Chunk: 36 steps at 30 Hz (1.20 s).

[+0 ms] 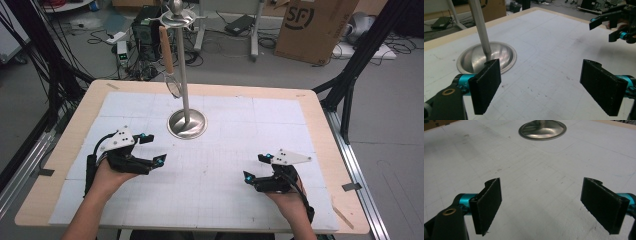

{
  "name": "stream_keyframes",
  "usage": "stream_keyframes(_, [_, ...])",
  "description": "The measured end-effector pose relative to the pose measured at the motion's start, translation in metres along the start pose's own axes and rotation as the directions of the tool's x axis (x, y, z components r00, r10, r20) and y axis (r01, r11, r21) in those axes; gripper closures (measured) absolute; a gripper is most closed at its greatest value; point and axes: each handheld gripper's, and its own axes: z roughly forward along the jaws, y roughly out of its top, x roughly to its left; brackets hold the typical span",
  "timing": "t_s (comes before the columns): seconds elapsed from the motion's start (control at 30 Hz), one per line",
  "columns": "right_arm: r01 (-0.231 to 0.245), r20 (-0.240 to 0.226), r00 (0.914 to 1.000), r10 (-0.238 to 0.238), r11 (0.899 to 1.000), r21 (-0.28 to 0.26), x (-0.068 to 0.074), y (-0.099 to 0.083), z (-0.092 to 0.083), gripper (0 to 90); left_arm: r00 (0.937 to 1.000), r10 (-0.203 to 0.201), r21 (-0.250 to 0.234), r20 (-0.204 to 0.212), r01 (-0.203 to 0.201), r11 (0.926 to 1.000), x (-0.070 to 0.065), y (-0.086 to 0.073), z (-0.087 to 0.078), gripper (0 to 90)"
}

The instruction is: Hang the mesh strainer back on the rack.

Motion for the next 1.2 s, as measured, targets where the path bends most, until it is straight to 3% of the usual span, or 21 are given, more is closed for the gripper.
stream_keyframes(0.23, [0.011, 0.003, 0.9999, -0.011, 1.0, 0.003, 0.002, 0.0, 0.0, 16.3, 1.0, 0.005, 0.029, -0.007, -0.005, 0.9996, 0.0, -0.006, 0.002, 17.8])
stream_keyframes(0.83, [0.012, 0.0, 0.9999, -0.012, 1.0, 0.008, 0.002, 0.0, 0.001, 16.3, 0.9997, -0.019, 0.026, -0.014, 0.02, 0.9995, 0.0, -0.014, 0.003, 17.8])
stream_keyframes(1.2, [0.013, -0.001, 0.9999, -0.013, 1.0, 0.01, 0.002, -0.001, 0.0, 16.3, 0.9997, -0.013, 0.03, -0.02, 0.013, 0.9995, 0.0, -0.015, 0.002, 17.9])
